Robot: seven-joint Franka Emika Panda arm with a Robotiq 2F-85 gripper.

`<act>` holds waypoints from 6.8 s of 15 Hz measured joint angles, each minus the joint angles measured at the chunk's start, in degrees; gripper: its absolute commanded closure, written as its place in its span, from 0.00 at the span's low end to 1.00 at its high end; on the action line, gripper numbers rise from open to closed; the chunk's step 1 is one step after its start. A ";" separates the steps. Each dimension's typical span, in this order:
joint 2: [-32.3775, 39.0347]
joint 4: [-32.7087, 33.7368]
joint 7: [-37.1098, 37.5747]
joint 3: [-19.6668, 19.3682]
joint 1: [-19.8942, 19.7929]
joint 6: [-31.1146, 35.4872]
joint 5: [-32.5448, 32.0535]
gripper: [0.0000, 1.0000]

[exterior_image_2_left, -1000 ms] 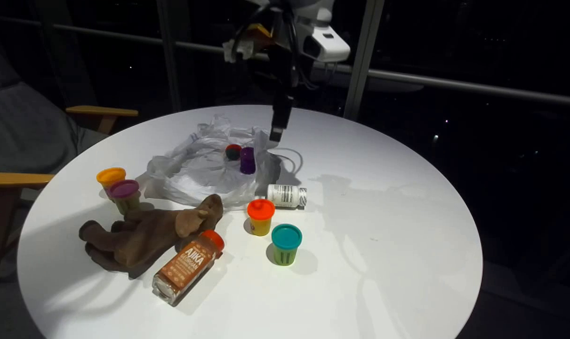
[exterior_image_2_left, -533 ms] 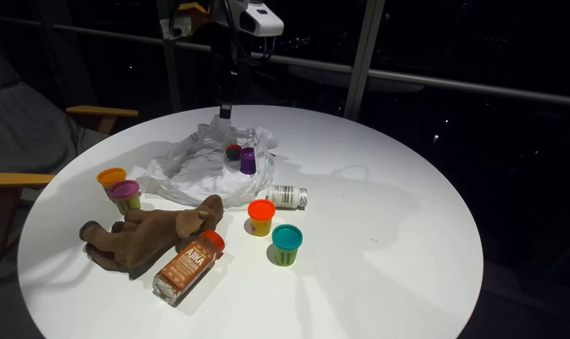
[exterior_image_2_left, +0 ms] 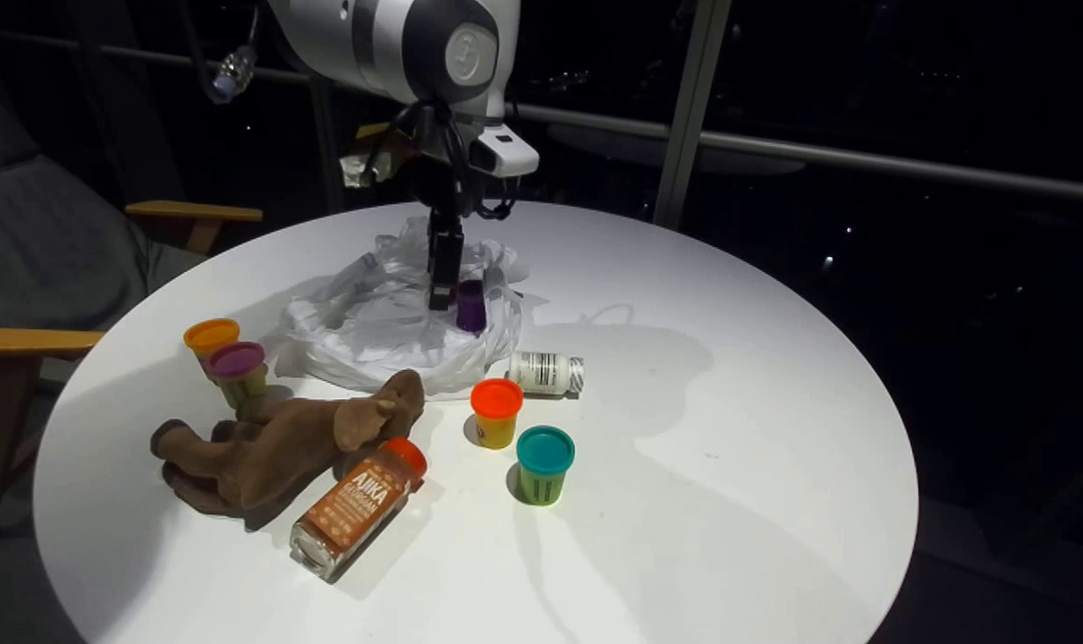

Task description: Remove all the contents from the white plastic bag and put them on the table

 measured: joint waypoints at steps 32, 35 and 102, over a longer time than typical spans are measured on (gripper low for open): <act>-1.08 9.34 0.17 -2.45 -0.13 -5.38 -2.10 0.75; -7.91 0.92 1.63 -2.52 -0.68 -0.95 -0.93 0.75; -7.15 -3.56 0.08 2.17 -0.22 -4.83 -2.78 0.00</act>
